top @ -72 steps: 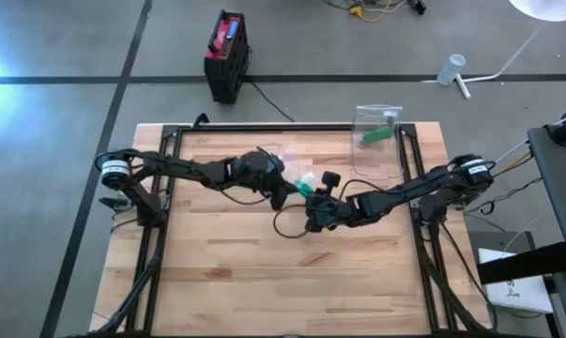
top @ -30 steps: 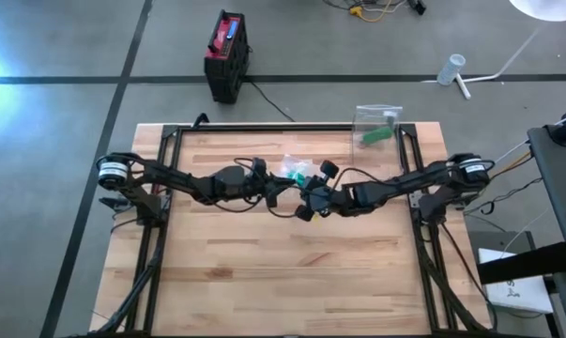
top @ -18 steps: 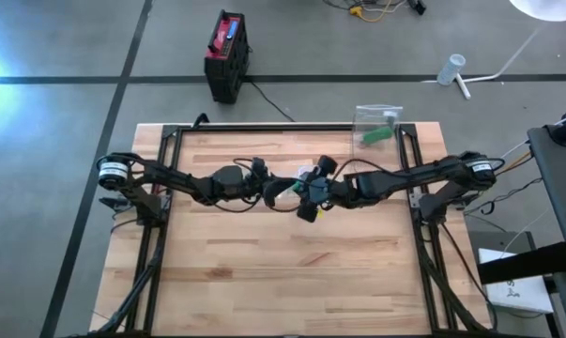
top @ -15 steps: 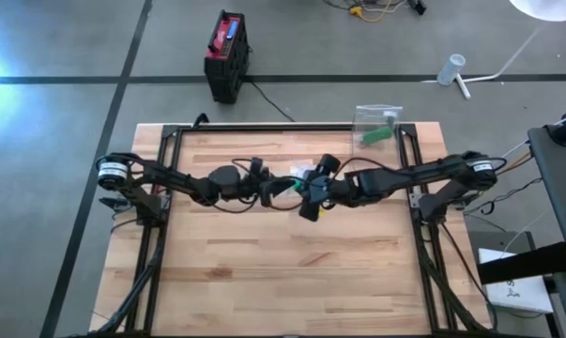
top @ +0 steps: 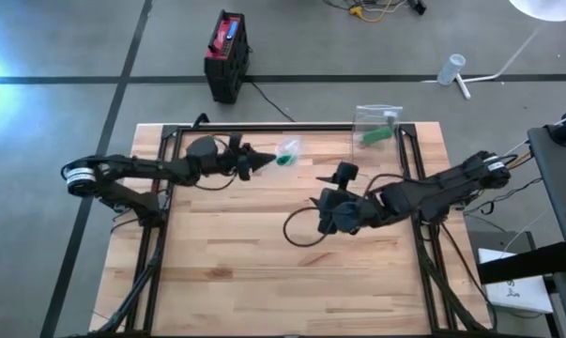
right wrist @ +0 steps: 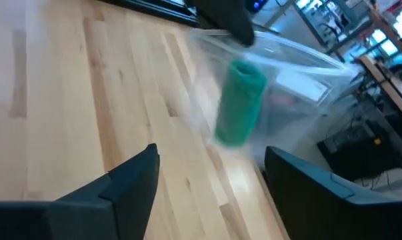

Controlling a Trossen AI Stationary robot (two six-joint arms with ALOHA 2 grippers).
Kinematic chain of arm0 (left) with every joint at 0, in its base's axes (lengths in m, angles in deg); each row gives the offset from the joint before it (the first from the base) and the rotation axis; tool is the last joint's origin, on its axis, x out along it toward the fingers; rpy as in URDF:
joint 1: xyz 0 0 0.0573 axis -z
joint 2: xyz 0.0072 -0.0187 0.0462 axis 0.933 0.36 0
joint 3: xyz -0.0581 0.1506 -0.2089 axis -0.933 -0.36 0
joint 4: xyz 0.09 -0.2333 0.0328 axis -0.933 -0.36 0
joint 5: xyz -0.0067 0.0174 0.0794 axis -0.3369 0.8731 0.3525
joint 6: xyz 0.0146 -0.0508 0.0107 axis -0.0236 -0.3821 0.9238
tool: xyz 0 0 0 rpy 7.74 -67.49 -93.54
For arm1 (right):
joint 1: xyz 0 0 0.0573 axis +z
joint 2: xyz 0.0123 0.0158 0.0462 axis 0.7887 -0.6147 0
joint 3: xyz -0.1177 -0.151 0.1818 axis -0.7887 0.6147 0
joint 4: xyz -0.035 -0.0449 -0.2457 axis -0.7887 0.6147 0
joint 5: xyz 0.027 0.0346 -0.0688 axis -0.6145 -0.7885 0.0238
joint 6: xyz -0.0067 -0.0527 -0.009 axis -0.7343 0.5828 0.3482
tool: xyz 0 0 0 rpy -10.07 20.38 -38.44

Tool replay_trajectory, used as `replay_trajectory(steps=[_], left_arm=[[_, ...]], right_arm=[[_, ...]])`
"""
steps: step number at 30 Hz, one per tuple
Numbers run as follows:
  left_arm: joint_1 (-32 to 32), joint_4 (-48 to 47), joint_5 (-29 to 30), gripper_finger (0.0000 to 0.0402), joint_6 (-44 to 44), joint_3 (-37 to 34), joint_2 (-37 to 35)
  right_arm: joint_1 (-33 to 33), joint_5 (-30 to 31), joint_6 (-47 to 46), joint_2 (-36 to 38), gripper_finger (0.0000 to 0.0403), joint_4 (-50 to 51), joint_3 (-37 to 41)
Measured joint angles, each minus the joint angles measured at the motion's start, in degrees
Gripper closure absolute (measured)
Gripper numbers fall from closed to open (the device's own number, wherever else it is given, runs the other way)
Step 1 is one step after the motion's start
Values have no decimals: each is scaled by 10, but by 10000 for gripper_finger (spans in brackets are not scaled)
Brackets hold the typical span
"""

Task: Roll bandage
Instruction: Put the rolled dark green bandage into the transparent zip bag

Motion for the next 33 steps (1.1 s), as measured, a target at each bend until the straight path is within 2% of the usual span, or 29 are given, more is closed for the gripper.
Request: replay_trajectory(steps=[2, 6, 11, 16, 23, 27, 33], left_arm=[[-3, -30, -32, 401, -2, 1, -18], [42, -37, -155, 401, 36, 6, -30], [86, -40, -156, 401, 100, 12, -37], [95, -47, -157, 401, 106, 15, -37], [96, -86, -210, 401, 129, 15, -37], [96, -106, -210, 401, 153, 15, -35], [97, -121, -185, 401, 167, 15, -34]], right_arm=[[5, 0, 17, -1, 147, -1, 0], [5, 12, 53, -12, 163, -10, 2], [3, 2, 100, -19, 184, -41, 2], [3, -91, 110, -20, 197, -42, 2], [3, -91, 113, -20, 203, -46, 2], [3, -103, 120, -20, 198, -62, 2], [-1, -175, 114, -24, 193, -95, 1]])
